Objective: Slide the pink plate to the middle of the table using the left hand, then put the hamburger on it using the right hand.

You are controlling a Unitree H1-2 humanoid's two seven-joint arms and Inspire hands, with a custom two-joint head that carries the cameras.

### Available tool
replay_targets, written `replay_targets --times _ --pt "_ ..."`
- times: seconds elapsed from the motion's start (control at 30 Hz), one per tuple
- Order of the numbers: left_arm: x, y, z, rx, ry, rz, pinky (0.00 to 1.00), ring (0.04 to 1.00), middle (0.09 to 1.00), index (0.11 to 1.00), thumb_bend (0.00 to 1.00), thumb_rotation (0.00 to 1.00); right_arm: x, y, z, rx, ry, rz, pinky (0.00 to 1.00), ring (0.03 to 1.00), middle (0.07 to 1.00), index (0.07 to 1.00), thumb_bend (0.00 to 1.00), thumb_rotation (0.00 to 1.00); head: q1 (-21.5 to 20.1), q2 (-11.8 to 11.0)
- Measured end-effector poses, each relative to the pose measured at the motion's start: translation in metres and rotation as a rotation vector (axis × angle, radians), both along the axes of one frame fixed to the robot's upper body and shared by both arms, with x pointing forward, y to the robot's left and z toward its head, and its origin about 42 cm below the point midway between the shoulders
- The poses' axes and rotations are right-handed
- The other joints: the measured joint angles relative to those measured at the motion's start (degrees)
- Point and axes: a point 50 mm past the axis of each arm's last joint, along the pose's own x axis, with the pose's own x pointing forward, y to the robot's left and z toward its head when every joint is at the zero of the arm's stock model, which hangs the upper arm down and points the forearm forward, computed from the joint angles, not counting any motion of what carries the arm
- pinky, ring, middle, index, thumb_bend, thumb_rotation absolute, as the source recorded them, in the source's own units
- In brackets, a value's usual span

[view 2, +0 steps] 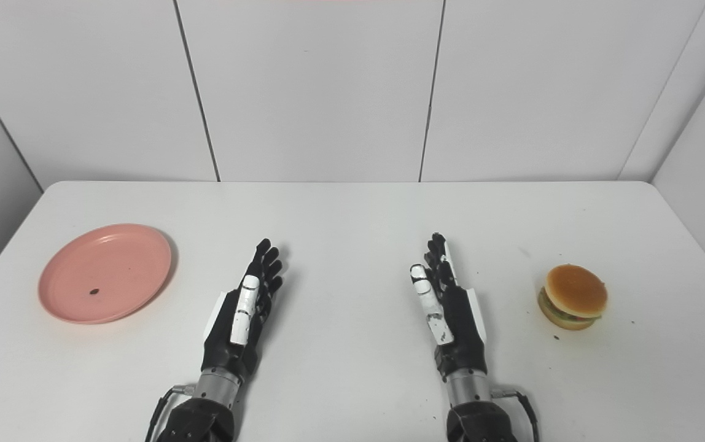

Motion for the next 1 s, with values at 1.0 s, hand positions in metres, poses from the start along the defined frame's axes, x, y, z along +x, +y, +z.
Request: replay_targets --times 1.0 --pt "-0.0002 -0.0010 0.0000 0.002 0.004 -0.005 1.00 1.000 1.000 1.000 0.57 1.00 0.0004 -0.0030 0.0005 0.008 -0.001 0.001 1.00 1.000 1.000 1.000 0.54 0.82 3.5 -0.5"
